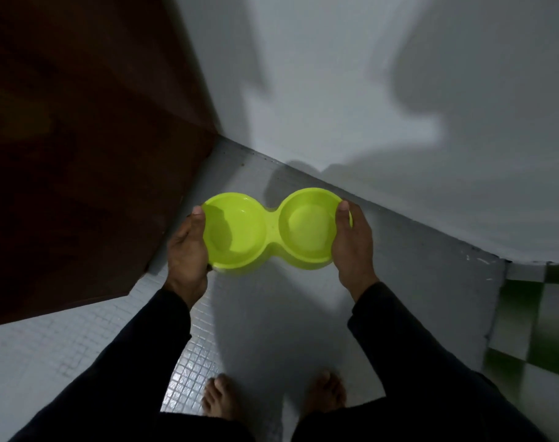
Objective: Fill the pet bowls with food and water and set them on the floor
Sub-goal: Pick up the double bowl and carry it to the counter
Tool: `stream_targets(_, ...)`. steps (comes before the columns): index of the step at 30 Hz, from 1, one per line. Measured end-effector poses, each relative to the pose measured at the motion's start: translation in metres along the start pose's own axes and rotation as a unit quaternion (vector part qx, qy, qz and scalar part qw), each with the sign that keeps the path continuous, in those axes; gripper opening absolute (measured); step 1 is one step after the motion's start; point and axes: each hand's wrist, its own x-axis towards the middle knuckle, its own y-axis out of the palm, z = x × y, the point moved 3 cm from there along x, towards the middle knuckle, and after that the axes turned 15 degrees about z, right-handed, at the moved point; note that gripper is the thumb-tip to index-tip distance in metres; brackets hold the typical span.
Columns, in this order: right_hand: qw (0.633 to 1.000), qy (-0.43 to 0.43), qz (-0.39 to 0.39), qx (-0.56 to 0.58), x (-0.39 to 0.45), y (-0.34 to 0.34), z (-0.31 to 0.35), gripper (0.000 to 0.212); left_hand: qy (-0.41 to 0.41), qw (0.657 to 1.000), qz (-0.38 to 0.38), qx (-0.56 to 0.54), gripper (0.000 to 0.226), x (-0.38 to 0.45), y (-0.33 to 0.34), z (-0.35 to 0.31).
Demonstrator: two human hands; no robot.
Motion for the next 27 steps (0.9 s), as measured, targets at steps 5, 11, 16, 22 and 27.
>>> stream_targets(5,1.000,0.001,-0.009,-0.007,-0.046,-0.030,0.075,0.029,-0.004,1.000,0.008,0.009,0.021,-0.057,0.021,-0.063)
stream_targets(11,1.000,-0.012,-0.017,-0.002,-0.110,-0.068,0.169,0.030,-0.002,1.000,0.017,0.016,0.022,-0.132,0.050,-0.142)
stream_targets(16,0.999,-0.005,-0.040,-0.006,-0.167,-0.098,0.247,0.029,0.004,0.999,0.025,0.040,0.028,-0.196,0.075,-0.210)
stream_targets(22,0.999,-0.007,-0.042,-0.009,-0.232,-0.129,0.337,0.029,0.027,0.998,0.018,0.049,0.017,-0.271,0.095,-0.291)
stream_targets(27,0.998,-0.004,-0.057,-0.008,-0.276,-0.151,0.406,0.029,0.054,0.997,0.023,0.042,0.020,-0.320,0.112,-0.355)
